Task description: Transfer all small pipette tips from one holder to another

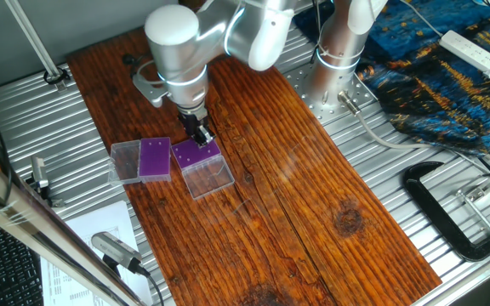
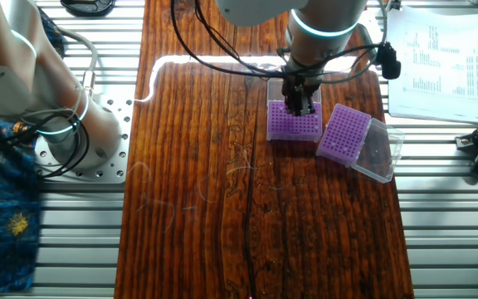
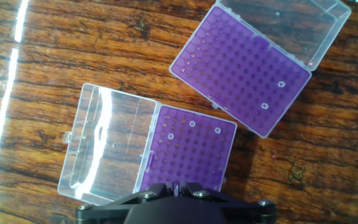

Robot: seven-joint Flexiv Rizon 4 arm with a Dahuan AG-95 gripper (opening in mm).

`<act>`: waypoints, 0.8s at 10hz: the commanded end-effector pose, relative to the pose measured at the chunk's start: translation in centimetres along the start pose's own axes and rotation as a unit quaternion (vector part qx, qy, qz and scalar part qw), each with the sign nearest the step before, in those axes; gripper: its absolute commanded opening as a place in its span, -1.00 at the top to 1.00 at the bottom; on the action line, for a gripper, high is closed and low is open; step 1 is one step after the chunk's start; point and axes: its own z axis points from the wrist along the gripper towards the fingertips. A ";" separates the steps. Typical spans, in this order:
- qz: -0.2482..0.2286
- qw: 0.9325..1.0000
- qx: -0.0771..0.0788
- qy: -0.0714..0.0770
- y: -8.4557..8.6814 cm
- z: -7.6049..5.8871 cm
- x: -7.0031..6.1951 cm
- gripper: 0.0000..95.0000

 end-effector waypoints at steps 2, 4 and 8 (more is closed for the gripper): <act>-0.002 1.000 0.000 -0.001 -0.1 -0.6 -0.1 1.00; -0.007 1.000 -0.001 -0.003 -0.7 -1.3 -0.2 1.00; -0.023 1.000 -0.003 -0.002 -3.2 -3.2 -1.8 1.00</act>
